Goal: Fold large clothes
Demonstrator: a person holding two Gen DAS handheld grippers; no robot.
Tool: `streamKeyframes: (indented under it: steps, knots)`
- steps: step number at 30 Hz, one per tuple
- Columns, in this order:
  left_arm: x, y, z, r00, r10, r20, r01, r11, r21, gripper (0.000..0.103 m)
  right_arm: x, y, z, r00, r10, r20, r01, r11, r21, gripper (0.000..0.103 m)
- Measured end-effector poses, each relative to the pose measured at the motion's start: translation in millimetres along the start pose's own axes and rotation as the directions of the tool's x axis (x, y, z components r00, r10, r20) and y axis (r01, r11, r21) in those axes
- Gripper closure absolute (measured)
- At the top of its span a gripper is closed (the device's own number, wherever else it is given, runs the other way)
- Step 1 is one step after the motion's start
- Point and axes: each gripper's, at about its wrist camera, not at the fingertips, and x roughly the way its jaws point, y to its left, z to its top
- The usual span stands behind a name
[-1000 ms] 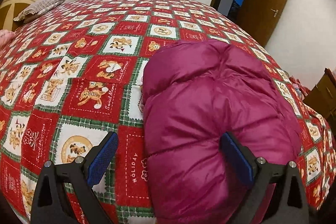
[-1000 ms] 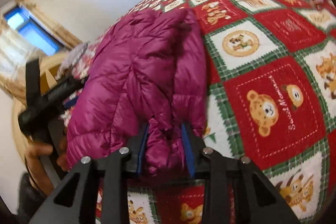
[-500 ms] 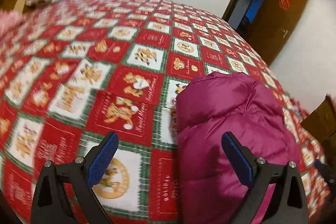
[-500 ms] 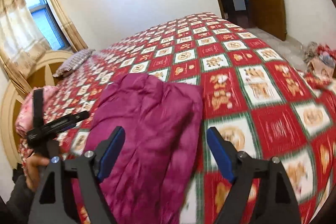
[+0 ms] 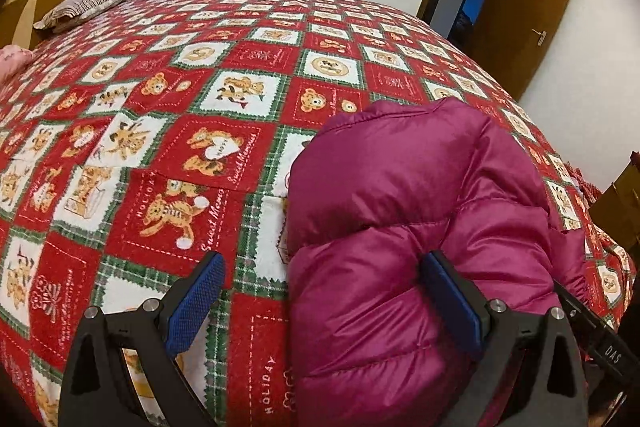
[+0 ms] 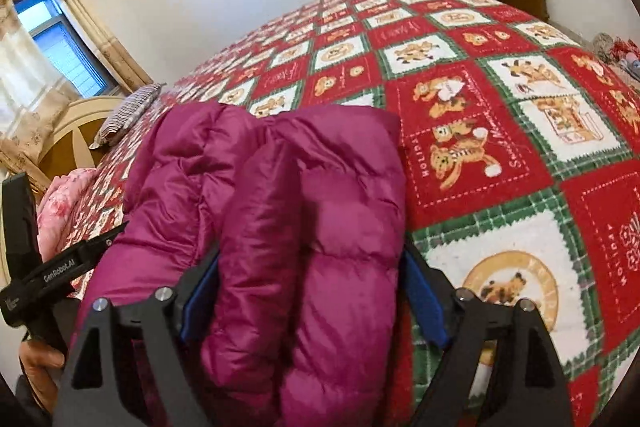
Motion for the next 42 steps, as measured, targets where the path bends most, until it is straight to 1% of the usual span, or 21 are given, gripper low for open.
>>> streamKeyframes:
  steps: [2,9,15,17,18,19,21,22,23,24,25,26,27,28,29,30,31,33,36,40,42]
  knots:
    - [4.0,2.3,-1.1,1.0,-0.004,-0.003,0.004,1.0,-0.013,0.001,-0.5,1.5,-1.0,1.0,-0.006,0.004,0.006,1.0,-0.008,0.017]
    - [9.1,8.4,-3.9,0.999,-0.042,-0.015,0.042,0.998,-0.041,0.001,2.8,2.6,-0.7,1.0,-0.008,0.011,0.008,1.0,-0.017,0.017]
    - [2.8,3.9,-4.7,1.0,-0.01,-0.004,0.01,1.0,-0.011,0.001,2.5,2.5,-1.2,1.0,-0.009,0.011,0.009,1.0,-0.016,0.017]
    - [-2.2,7.3,-4.0,1.0,-0.027,-0.008,0.027,0.999,-0.028,0.001,1.9,2.5,-1.6,1.0,-0.008,0.012,0.009,1.0,-0.016,0.017]
    - [-6.2,11.2,-3.9,0.999,-0.055,-0.001,0.054,0.997,-0.048,0.001,2.7,2.9,-1.8,1.0,-0.008,0.012,0.008,1.0,-0.016,0.017]
    - [-13.4,18.5,-4.9,0.993,-0.116,0.025,0.117,0.989,-0.088,0.001,2.3,3.1,-2.0,1.0,-0.006,0.013,0.006,1.0,-0.015,0.017]
    - [-18.2,29.4,-5.8,0.98,-0.195,0.046,0.2,0.968,-0.149,0.001,1.2,4.0,-1.4,1.0,-0.002,0.015,0.002,1.0,-0.013,0.017]
    - [-15.5,37.5,-6.4,0.968,-0.248,0.04,0.251,0.948,-0.195,0.001,0.6,4.3,-1.6,1.0,0.0,0.016,0.0,1.0,-0.012,0.017]
    - [-11.3,41.1,-6.8,0.96,-0.277,0.027,0.276,0.934,-0.227,0.001,0.1,4.9,-1.9,1.0,0.001,0.017,-0.001,1.0,-0.011,0.017]
    - [-3.9,46.3,-8.4,0.947,-0.322,0.006,0.312,0.91,-0.274,0.001,-0.3,5.1,-2.1,1.0,0.003,0.018,-0.003,1.0,-0.01,0.017]
    - [3.5,48.8,-10.9,0.928,-0.372,-0.007,0.351,0.882,-0.316,0.001,-0.5,4.8,-2.3,1.0,0.005,0.019,-0.005,1.0,-0.009,0.017]
    - [7.2,48.3,-13.3,0.918,-0.397,-0.009,0.371,0.865,-0.337,0.001,-0.6,5.3,-2.2,1.0,0.007,0.02,-0.007,1.0,-0.008,0.017]
    - [7.8,44.2,-15.6,0.919,-0.395,-0.004,0.371,0.867,-0.333,0.001,-0.2,3.2,-2.2,1.0,0.01,0.02,-0.01,1.0,-0.008,0.017]
    - [7.3,34.6,-15.6,0.925,-0.379,-0.007,0.36,0.886,-0.292,0.001,-0.1,3.5,-2.0,1.0,0.012,0.021,-0.012,1.0,-0.007,0.016]
    - [8.3,26.2,-15.1,0.918,-0.395,-0.022,0.376,0.888,-0.263,0.001,0.0,3.1,-1.9,1.0,0.014,0.022,-0.014,1.0,-0.007,0.016]
    - [10.9,17.3,-14.5,0.899,-0.435,-0.041,0.413,0.877,-0.245,0.001,1.1,0.5,-1.8,1.0,0.017,0.022,-0.017,1.0,-0.007,0.016]
    - [12.8,12.0,-13.9,0.889,-0.456,-0.055,0.431,0.87,-0.239,0.001,1.3,-0.1,-1.8,1.0,0.019,0.022,-0.018,1.0,-0.005,0.016]
    - [17.0,2.6,-11.9,0.904,-0.422,-0.073,0.399,0.891,-0.215,0.001,1.7,-1.6,-1.5,0.999,0.024,0.022,-0.024,1.0,-0.002,0.016]
    - [24.0,1.2,-9.4,0.911,-0.403,-0.089,0.378,0.9,-0.216,0.002,1.9,-2.2,-1.5,1.0,0.023,0.022,-0.023,1.0,-0.004,0.016]
    - [21.6,-15.0,-10.6,0.947,-0.303,-0.106,0.291,0.95,-0.115,0.006,3.1,-1.8,-0.7,1.0,0.021,0.017,-0.021,1.0,-0.009,0.016]
    - [22.3,-18.9,-11.1,0.955,-0.276,-0.11,0.266,0.959,-0.095,0.006,4.5,1.5,0.2,1.0,0.011,0.008,-0.011,1.0,-0.023,0.015]
